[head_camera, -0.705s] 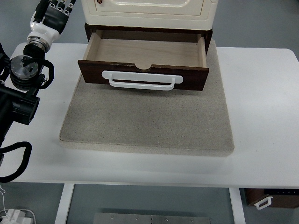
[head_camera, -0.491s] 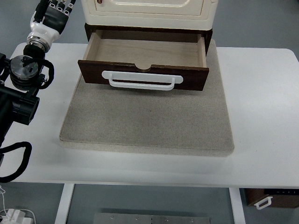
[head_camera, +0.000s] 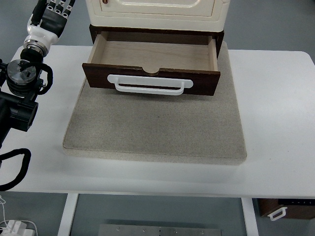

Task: Close the drawer under the combination cabinet

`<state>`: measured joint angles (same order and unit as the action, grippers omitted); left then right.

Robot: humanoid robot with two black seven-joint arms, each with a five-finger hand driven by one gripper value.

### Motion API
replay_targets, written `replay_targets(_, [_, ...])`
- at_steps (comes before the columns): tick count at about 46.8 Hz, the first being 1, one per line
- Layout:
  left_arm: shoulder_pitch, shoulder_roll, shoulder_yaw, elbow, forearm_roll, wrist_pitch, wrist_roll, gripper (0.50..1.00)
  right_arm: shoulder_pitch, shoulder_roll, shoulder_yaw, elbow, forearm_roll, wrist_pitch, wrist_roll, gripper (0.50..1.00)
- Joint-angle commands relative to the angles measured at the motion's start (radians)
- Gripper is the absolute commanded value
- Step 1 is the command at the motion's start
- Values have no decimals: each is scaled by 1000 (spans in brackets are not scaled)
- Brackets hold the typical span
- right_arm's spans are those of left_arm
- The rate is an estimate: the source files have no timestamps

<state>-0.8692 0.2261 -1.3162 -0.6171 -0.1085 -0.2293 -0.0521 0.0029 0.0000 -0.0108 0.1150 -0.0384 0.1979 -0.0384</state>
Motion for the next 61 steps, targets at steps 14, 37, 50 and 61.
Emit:
replay_targets(14, [-10, 67, 0, -49, 10, -87, 0, 1000, 0, 0, 0, 0, 0, 0, 0, 952])
replay_targets(37, [7, 262, -2, -380, 12, -140, 0, 1000, 0, 0, 0, 0, 0, 0, 0, 952])
replay_targets(50, [25, 360, 2, -549, 38, -243, 1, 1000, 0, 0, 0, 0, 0, 0, 0, 952])
replay_targets(61, [91, 395, 5, -740, 226, -309, 1, 1000, 2, 0, 0, 0, 0, 0, 0, 952])
